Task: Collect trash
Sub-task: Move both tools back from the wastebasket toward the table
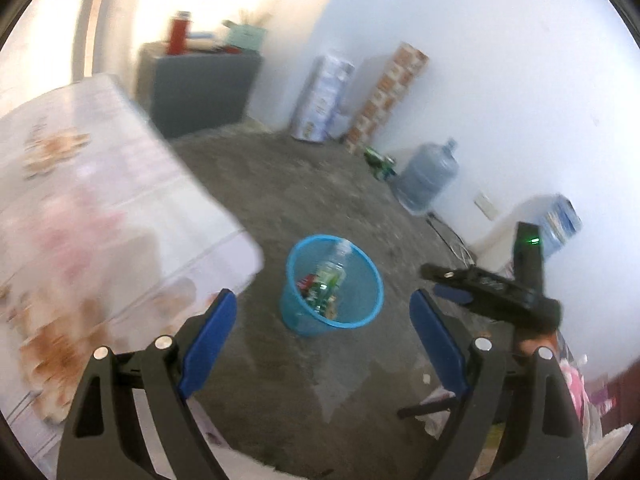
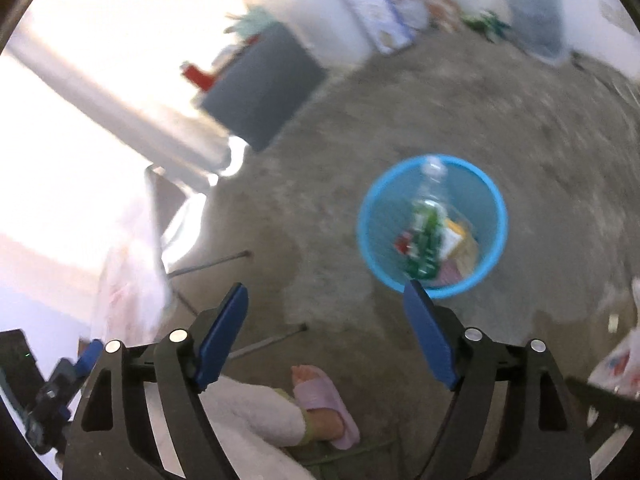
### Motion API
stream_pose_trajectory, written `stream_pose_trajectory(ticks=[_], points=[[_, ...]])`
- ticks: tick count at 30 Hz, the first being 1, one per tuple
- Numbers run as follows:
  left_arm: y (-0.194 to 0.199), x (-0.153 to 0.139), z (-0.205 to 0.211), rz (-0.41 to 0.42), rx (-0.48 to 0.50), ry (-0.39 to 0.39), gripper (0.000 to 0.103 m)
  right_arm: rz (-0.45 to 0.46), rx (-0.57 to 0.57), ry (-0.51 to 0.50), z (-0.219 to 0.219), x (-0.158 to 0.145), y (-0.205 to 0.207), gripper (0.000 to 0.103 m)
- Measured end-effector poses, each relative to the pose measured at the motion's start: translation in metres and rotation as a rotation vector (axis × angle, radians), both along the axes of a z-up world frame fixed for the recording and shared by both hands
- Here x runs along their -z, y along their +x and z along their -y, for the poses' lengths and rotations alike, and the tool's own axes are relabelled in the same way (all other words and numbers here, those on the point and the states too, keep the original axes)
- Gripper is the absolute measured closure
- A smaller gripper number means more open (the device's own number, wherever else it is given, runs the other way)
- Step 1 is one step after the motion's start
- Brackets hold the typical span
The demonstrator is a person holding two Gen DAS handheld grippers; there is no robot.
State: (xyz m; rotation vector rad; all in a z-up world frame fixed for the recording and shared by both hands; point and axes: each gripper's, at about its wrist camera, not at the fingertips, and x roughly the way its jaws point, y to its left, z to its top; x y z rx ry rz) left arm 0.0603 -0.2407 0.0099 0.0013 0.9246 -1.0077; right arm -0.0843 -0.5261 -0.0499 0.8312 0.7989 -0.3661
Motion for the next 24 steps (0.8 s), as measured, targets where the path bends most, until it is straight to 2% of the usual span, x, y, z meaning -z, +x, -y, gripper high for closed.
stream_pose_trajectory(ticks=[5,10,17,24], points=[[0.004,-0.01,-0.066,0.029,-0.143,-0.053,0.017,0.055,-0.161,-0.086,-0.051,-0.042,0.044,0.025],[0.002,-0.016,-0.139,0.093,-0.287,-0.071,0.016,0.118,-0.332,-0.121,-0.114,-0.067,0.09,0.023],[0.0,-0.013,-0.227,0.146,-0.483,-0.071,0.012,0.098,-0.578,-0.126,-0.2,-0.068,0.144,0.023],[0.021,-0.009,-0.318,0.2,-0.726,-0.028,0.01,0.078,-0.713,-0.163,-0.247,-0.068,0.169,0.023]])
